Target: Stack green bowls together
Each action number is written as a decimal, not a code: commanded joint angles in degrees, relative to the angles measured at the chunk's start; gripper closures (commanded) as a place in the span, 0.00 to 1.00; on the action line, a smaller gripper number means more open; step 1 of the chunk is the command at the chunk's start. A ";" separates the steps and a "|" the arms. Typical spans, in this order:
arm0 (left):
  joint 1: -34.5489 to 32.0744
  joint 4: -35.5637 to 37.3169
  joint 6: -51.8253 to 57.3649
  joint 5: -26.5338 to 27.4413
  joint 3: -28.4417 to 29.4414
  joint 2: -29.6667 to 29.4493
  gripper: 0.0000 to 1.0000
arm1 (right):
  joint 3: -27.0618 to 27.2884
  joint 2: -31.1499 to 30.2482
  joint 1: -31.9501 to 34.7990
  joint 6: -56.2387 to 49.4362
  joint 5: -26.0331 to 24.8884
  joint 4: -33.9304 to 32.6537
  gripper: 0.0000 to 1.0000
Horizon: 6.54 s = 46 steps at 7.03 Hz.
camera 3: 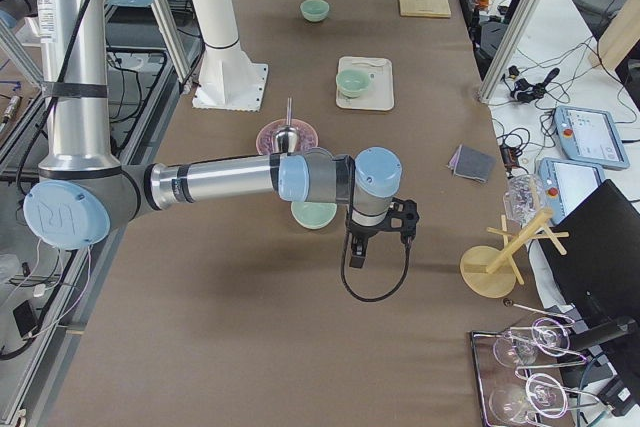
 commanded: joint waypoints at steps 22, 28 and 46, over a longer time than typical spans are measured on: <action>48.25 -32.75 -57.86 9.80 -14.77 11.94 0.08 | 0.68 0.87 -4.83 2.22 1.04 0.23 0.00; 52.03 -35.75 -57.86 9.71 -11.61 12.13 0.34 | 0.77 1.05 -5.45 2.31 1.13 0.15 0.00; 39.39 -37.25 -57.50 -6.62 -14.34 13.02 1.00 | 1.47 2.28 -7.02 2.23 1.39 0.23 0.00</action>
